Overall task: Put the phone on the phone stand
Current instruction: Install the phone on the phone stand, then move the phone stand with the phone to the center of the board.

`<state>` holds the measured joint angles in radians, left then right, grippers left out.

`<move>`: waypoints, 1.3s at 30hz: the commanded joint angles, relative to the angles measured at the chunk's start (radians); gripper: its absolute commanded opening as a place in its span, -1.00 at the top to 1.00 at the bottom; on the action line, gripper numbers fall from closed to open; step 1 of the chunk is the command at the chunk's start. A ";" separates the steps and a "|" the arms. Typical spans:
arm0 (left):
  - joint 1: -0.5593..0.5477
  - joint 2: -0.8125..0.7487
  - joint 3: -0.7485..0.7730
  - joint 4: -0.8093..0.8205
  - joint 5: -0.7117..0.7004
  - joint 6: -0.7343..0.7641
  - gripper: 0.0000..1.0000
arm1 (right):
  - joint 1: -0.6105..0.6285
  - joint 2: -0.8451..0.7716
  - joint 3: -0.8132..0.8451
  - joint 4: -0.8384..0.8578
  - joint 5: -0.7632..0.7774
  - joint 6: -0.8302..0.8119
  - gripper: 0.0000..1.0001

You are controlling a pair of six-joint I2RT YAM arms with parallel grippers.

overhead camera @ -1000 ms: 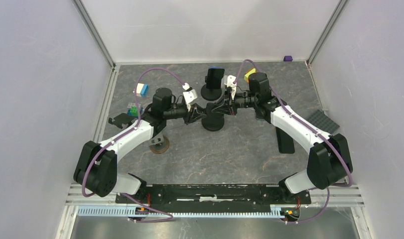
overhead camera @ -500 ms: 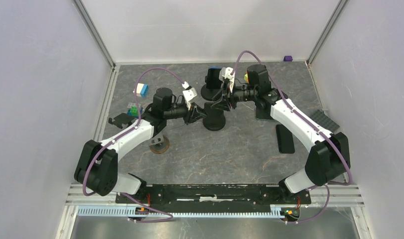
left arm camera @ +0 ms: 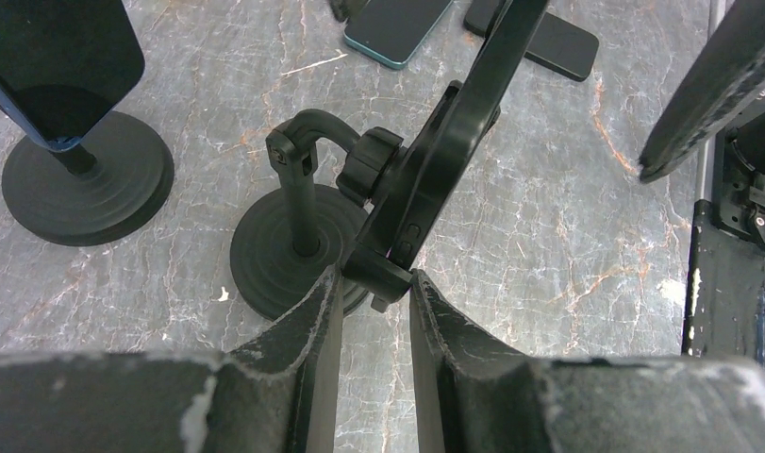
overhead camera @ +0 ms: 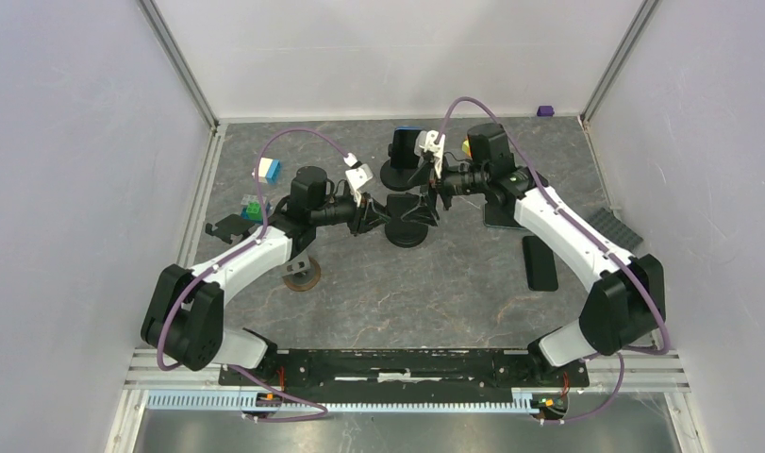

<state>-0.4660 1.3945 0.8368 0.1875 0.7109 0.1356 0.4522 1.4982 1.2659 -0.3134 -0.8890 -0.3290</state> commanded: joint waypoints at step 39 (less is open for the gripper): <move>-0.016 0.106 0.082 0.127 0.193 0.037 0.28 | -0.077 -0.209 -0.215 -0.077 0.211 -0.130 -0.96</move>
<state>-0.4782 1.4998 0.8845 0.2504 0.8570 0.1432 0.3908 1.3281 1.0630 -0.3874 -0.6758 -0.4469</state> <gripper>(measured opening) 0.433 0.979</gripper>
